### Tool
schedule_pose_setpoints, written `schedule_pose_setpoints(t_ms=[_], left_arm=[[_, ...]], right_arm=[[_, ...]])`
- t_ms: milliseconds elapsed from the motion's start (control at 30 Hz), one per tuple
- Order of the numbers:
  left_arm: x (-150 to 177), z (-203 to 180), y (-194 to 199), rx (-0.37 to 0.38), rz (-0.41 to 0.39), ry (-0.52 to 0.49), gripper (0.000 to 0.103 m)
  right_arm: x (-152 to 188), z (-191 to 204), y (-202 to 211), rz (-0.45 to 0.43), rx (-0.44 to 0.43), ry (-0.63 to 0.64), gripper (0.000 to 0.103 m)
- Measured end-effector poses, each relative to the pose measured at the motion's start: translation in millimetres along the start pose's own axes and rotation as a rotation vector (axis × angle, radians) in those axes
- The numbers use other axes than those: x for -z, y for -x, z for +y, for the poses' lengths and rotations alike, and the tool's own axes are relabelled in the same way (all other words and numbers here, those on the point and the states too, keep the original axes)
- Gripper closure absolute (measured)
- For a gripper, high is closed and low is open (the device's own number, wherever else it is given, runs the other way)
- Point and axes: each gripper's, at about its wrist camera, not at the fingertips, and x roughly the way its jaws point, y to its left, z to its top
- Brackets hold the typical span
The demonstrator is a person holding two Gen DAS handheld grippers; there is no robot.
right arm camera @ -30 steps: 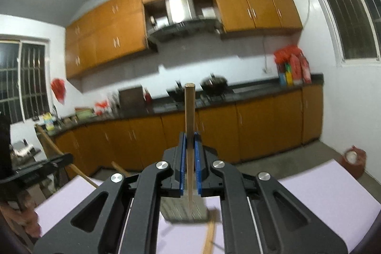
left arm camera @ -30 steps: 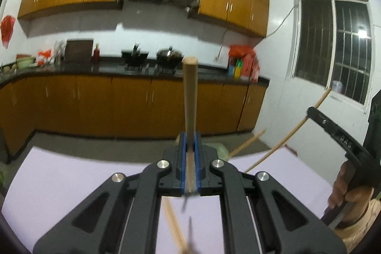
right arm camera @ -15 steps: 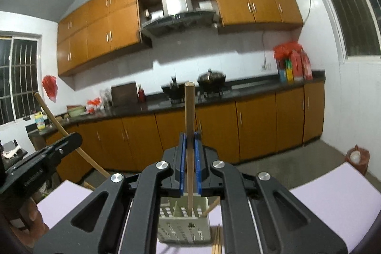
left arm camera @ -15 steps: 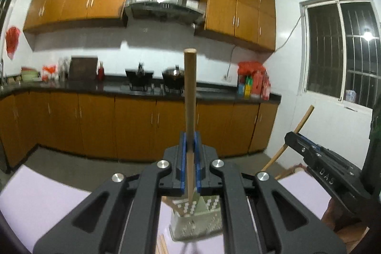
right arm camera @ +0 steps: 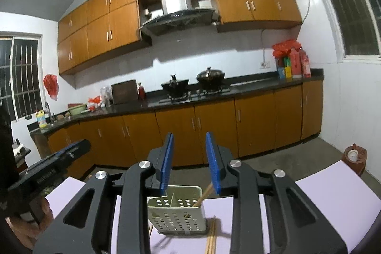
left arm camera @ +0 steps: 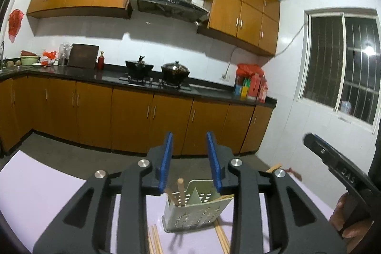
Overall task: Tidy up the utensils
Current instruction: 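Open the left gripper while the right gripper opens, dropping chopsticks into the caddy, then lower both grippers to the table and grasp one chopstick each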
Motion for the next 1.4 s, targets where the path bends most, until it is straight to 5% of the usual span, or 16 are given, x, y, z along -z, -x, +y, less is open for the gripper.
schedule_pose_setpoints(t_ms=[100, 200, 400, 533, 933, 1133, 1400], left_arm=[[9.2, 14.6, 33.5, -0.038, -0.007, 0.032, 0.070], [35.4, 31.8, 50.8, -0.094, 0.040, 0.048, 0.070], [134.7, 66.6, 30.0, -0.146, 0.352, 0.059, 0.078], [180.0, 70.2, 17.9, -0.129, 0.480, 0.062, 0.081], [223.1, 59.0, 6.2, -0.079, 0.598, 0.079, 0.082], [231.5, 48.6, 2.4, -0.060, 0.634, 0.043, 0.087], [240.5, 34.6, 0.4, -0.112, 0.670, -0.054, 0.093]], right_arm=[[15.6, -15.3, 17.5, 0.029, 0.049, -0.011, 0.074], [54.4, -32.9, 14.1, 0.166, 0.092, -0.024, 0.074], [169.1, -41.5, -30.4, 0.578, 0.029, -0.073, 0.087], [213.2, -33.7, -42.6, 0.689, 0.013, -0.057, 0.091], [233.1, -37.0, -45.6, 0.719, 0.052, -0.001, 0.095], [228.1, -50.5, -46.5, 0.699, 0.151, -0.030, 0.095], [228.3, -57.0, -38.3, 0.692, 0.163, -0.008, 0.095]])
